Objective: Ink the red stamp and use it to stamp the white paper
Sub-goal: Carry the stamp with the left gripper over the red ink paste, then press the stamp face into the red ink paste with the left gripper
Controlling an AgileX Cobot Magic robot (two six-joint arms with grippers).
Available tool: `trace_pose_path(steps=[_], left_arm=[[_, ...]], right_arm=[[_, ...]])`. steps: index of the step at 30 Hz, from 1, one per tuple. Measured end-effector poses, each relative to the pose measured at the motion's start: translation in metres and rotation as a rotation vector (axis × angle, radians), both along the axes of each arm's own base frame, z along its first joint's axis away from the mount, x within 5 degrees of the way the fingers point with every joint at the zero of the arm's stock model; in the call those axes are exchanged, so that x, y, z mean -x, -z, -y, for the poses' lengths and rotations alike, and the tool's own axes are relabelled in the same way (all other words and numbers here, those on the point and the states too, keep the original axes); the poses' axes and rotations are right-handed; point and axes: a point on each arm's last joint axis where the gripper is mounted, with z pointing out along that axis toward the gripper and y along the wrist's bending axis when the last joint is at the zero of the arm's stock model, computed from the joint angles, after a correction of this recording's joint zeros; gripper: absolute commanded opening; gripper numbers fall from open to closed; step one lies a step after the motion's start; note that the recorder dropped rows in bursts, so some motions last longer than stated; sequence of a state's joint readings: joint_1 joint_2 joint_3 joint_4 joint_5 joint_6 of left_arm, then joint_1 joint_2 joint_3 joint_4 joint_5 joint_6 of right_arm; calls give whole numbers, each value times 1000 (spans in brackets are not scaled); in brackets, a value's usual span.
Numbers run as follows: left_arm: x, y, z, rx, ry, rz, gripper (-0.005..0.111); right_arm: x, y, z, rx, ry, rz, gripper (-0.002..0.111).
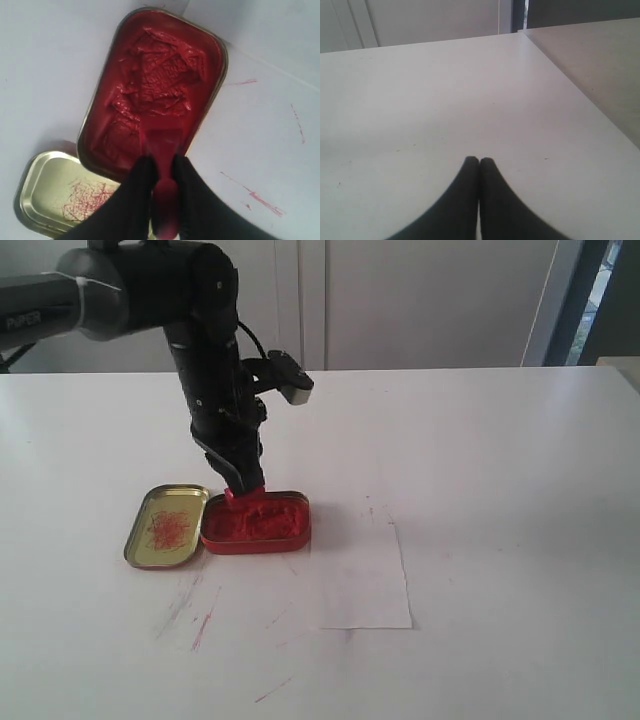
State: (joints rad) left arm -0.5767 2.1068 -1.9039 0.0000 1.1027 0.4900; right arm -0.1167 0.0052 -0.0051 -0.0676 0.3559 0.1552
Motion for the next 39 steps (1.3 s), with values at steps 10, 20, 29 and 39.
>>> trace_pose_path(steps=[10, 20, 29, 39], left_arm=[[2, 31, 26, -44, 114, 33, 0], [-10, 34, 34, -51, 138, 48, 0], [-13, 47, 37, -74, 156, 3, 0], [-14, 55, 39, -67, 155, -3, 0]], right_arm=[[0, 0, 0, 0, 0, 0, 0], [0, 0, 0, -19, 5, 3, 0], [0, 0, 0, -20, 6, 3, 0], [0, 0, 0, -20, 6, 3, 0]])
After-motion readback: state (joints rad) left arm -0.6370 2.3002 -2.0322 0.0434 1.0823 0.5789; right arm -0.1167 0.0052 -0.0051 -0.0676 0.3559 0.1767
